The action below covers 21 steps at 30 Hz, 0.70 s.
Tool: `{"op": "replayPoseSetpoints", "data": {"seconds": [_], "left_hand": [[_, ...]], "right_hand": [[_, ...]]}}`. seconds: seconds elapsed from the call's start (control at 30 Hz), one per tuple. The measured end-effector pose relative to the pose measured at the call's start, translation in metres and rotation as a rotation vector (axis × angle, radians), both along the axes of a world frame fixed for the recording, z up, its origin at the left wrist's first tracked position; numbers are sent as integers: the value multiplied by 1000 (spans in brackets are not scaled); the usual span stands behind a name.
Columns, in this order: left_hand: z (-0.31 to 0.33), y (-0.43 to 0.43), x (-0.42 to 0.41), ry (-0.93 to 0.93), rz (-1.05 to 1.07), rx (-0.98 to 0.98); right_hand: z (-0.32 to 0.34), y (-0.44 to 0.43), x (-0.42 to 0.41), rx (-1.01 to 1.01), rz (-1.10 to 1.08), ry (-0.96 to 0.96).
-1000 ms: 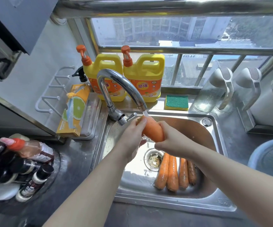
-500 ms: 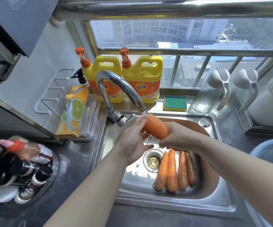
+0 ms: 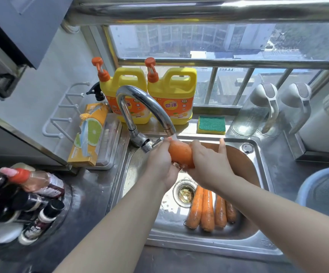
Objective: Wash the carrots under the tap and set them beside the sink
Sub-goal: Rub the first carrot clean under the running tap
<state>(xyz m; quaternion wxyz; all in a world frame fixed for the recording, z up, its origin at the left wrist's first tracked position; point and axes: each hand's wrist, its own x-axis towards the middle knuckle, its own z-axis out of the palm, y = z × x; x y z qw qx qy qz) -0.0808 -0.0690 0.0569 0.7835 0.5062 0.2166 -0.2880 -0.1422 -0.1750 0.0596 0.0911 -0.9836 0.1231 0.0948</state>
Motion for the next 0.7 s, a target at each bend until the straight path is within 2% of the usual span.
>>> {"op": "replayPoseSetpoints", "data": {"seconds": [0.13,0.4,0.57,0.7], "left_hand": [[-5,16,-7,-169,-177,-32],[16,9,-8,-211,-227,95],[6,25,-7,-271,-376,-34],[-3,30,-5,-344,-484,40]], "right_hand": [[0,-10,2,23,-9,10],[-7,-6,1,-24,59,-43],[-2,-17,4,114,38,25],[-4,-18,4,156,55,23]]}}
